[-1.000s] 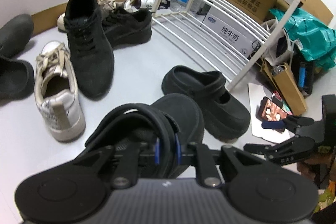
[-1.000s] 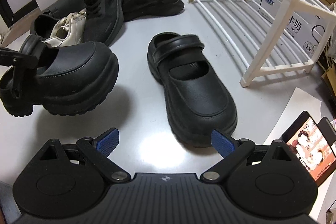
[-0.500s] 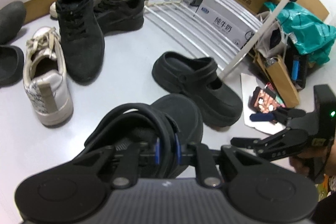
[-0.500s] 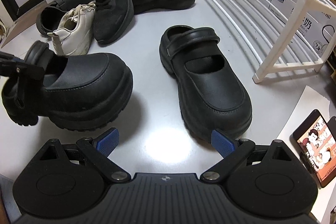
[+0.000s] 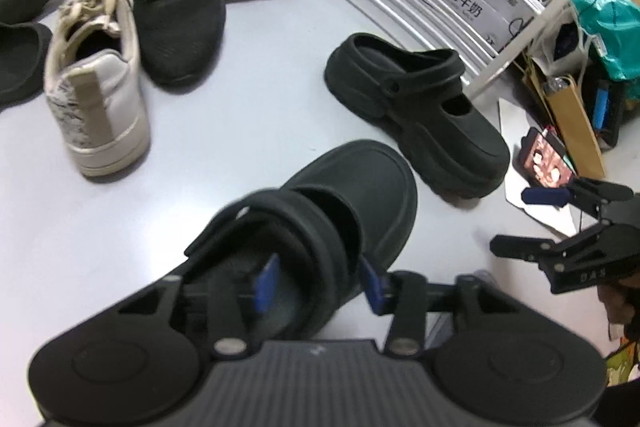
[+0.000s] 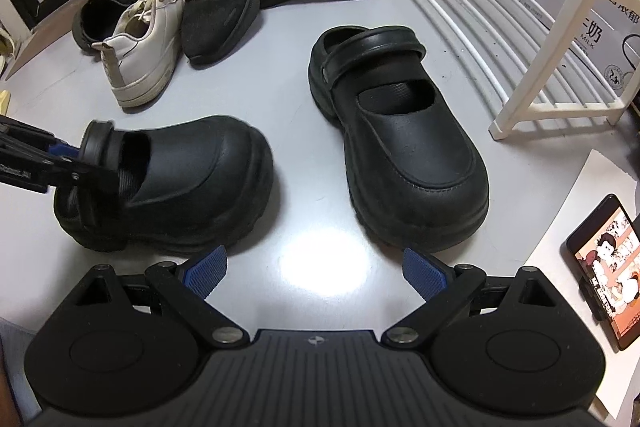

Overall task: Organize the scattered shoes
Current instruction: 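Lower the clog onto the floor near the other clogs, open left tool, then close the right tool on the heel of a black strap clog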

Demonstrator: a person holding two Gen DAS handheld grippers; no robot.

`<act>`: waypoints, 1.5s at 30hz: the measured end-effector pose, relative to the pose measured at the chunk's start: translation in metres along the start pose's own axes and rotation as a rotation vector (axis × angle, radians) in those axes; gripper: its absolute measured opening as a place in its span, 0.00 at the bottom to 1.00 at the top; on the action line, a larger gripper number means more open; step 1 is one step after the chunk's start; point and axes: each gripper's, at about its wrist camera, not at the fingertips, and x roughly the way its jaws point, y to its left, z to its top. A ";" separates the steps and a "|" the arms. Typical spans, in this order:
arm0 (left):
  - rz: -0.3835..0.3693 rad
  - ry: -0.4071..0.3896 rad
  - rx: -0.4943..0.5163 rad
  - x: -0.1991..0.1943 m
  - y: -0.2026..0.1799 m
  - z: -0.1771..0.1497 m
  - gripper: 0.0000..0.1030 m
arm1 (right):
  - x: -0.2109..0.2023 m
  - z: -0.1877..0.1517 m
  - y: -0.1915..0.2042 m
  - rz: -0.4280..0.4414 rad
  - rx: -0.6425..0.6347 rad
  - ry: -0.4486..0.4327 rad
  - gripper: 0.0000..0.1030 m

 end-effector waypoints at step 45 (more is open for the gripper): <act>0.123 -0.083 -0.236 -0.070 0.064 -0.037 0.75 | 0.038 0.038 0.102 0.206 -0.603 -0.030 0.95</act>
